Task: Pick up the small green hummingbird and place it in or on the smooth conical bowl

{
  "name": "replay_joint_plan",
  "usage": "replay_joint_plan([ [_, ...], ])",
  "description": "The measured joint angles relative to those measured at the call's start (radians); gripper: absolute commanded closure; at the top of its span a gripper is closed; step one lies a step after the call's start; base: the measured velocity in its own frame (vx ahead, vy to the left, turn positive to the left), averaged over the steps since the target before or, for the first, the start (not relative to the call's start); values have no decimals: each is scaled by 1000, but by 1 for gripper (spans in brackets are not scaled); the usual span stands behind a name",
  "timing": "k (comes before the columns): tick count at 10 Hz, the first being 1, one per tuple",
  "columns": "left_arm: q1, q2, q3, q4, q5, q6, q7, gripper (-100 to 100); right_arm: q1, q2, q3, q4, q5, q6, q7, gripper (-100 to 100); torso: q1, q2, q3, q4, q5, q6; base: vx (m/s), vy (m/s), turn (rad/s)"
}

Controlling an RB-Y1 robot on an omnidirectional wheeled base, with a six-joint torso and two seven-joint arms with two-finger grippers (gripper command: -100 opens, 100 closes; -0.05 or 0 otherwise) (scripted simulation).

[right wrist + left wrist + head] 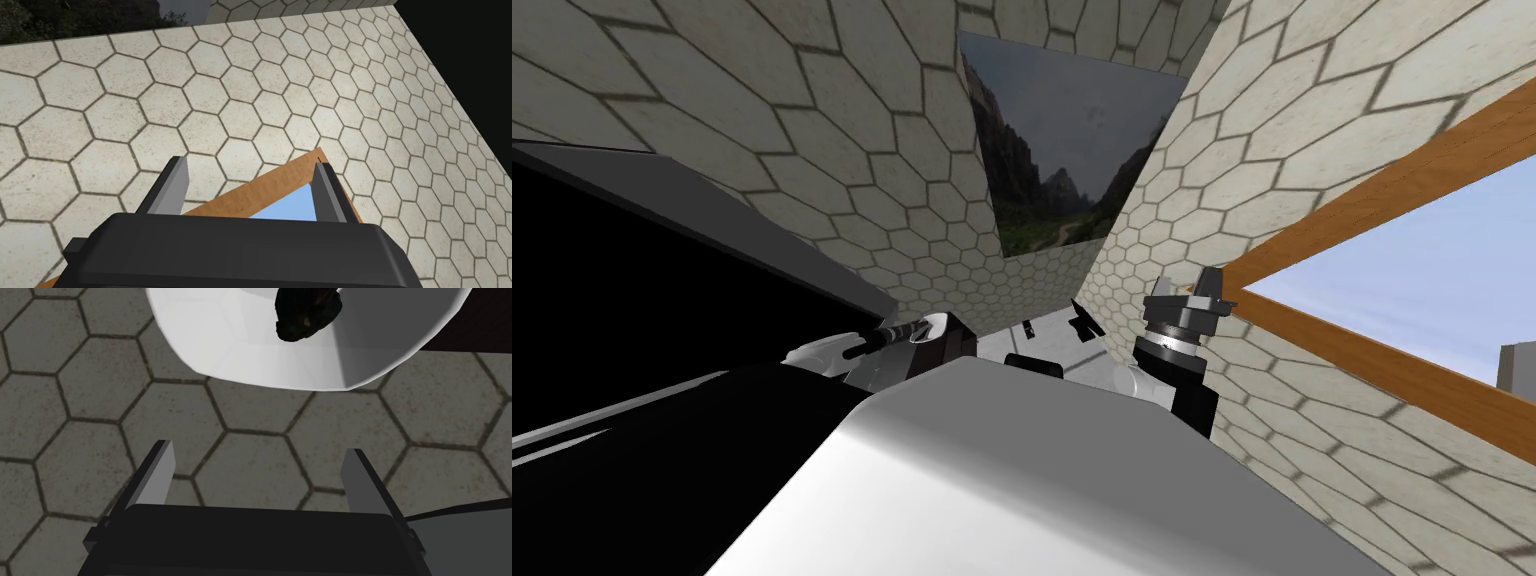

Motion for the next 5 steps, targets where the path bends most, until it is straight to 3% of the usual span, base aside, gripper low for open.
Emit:
replay_joint_plan([
  [1, 13, 9, 8, 5, 11, 5, 16, -100, 0, 0, 0, 0, 0, 0, 0, 0, 0, -2, -1, 0, 0, -1, -52, -26, -29],
  [4, -4, 18, 3, 63, 24, -2, 46, -100, 1, 0, 0, 0, 0, 0, 0, 0, 2, -10, -5, -2, 0, -1, -87, -72, -323],
  [5, -15, 28, -1, 107, 33, -15, 65, -100, 0, 0, 0, 0, 0, 0, 0, 0, -1, -8, -5, -2, 0, 0, -51, -57, -98],
])
